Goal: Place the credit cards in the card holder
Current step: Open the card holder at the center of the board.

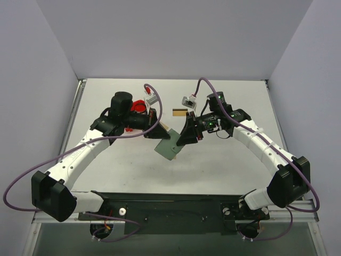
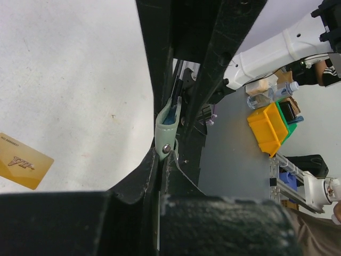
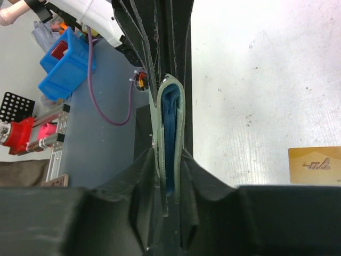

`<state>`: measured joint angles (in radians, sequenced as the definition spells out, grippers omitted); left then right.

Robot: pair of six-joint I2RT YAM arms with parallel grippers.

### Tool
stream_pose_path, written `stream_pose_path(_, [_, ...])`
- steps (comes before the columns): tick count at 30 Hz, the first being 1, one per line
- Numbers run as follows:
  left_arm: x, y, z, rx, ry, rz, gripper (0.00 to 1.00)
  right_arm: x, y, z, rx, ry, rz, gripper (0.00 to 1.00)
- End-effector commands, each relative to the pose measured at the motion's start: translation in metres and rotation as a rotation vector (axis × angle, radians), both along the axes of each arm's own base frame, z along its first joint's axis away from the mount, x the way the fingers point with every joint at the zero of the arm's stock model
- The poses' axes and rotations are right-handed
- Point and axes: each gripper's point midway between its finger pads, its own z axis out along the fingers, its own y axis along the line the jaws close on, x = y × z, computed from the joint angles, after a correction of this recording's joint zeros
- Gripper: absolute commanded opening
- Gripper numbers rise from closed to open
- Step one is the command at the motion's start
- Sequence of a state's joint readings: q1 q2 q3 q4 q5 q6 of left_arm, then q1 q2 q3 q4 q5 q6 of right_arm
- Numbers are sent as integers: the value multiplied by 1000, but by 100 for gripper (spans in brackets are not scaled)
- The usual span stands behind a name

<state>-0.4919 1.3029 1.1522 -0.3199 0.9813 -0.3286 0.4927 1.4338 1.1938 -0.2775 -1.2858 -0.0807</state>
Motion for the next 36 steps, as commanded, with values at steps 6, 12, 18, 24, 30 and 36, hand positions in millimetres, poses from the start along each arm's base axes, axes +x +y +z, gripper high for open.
stream_pose_path(6, [12, 0, -4, 4, -54, 65, 0, 29, 1, 20, 40, -155, -126, 50])
stream_pose_path(12, [60, 20, -14, 59, -65, 389, 0, 86, -18, 3, -36, -77, -517, 59])
stream_pose_path(18, [75, 51, -3, -151, -22, 530, 0, 112, -53, -15, -137, -109, -795, 80])
stream_pose_path(24, [86, 67, -14, -149, 2, 550, 0, 128, -77, -29, -144, -50, -930, 88])
stream_pose_path(30, [88, 63, -13, -180, 6, 490, 0, 142, -97, -39, -142, -11, -1036, 92])
stream_pose_path(36, [94, 61, -22, -163, 48, 471, 0, 148, -106, -48, -163, 6, -1081, 93])
